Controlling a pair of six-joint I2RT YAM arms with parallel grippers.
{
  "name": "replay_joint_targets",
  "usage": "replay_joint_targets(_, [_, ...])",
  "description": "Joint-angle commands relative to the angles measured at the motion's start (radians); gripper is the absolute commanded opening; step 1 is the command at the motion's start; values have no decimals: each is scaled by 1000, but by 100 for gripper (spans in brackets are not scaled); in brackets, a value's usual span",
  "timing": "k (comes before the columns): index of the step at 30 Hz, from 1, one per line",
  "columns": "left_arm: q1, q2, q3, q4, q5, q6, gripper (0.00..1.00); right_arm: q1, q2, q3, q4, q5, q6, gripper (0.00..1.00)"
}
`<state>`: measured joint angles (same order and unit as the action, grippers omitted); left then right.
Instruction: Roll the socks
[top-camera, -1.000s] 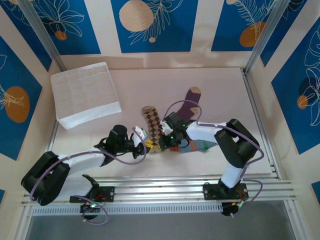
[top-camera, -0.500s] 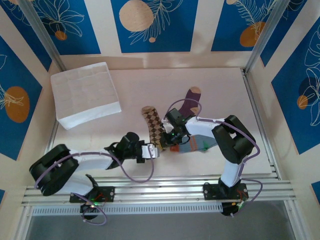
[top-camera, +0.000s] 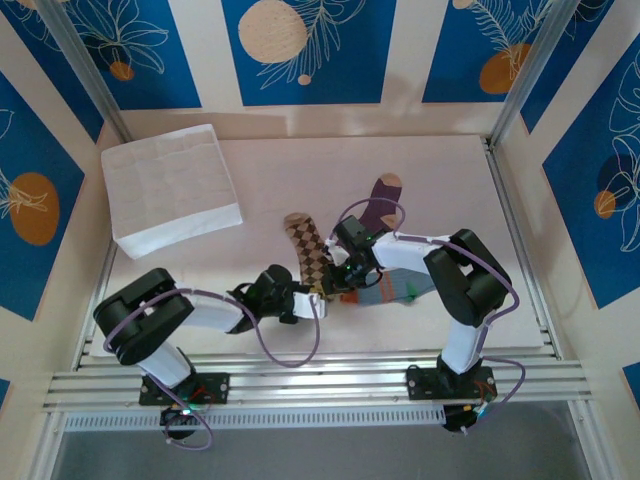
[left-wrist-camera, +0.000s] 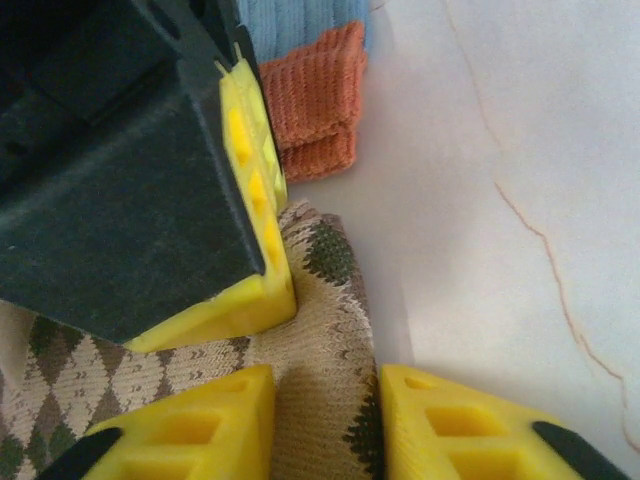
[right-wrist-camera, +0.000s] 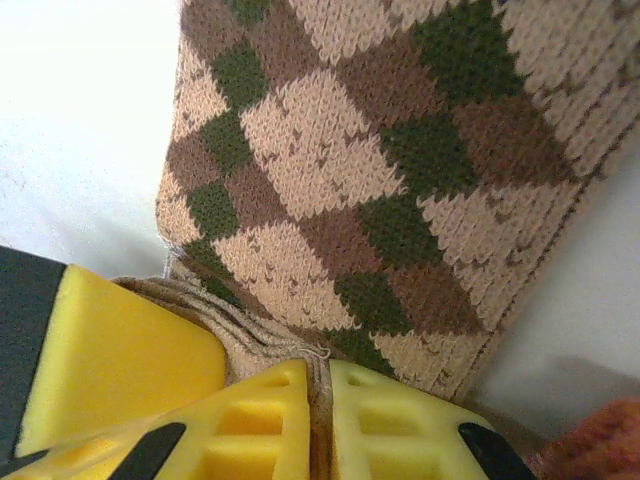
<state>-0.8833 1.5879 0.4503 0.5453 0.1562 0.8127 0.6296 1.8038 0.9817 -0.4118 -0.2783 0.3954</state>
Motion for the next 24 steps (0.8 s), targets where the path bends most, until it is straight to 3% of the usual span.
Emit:
replay_joint_targets(1, [-24,30,10,-6,-1,42,19,-23,34,-59,-164,87,-5,13])
replay_joint_targets(5, [-29,37,53,-120,30,45,0,-40,-18,-80,-128,29,-13,27])
replay_joint_targets(8, [-29,37,83,-183,38,-13,0,-50,-77,-104,-93,3,-5,41])
replay_joint_targets(16, [16,22,208,-459,278,-205,0,-77,-242,-218,86,-39,46,41])
replay_joint_targets(24, [98,93,281,-510,529,-375,0,-75,-292,-311,334,-151,61,35])
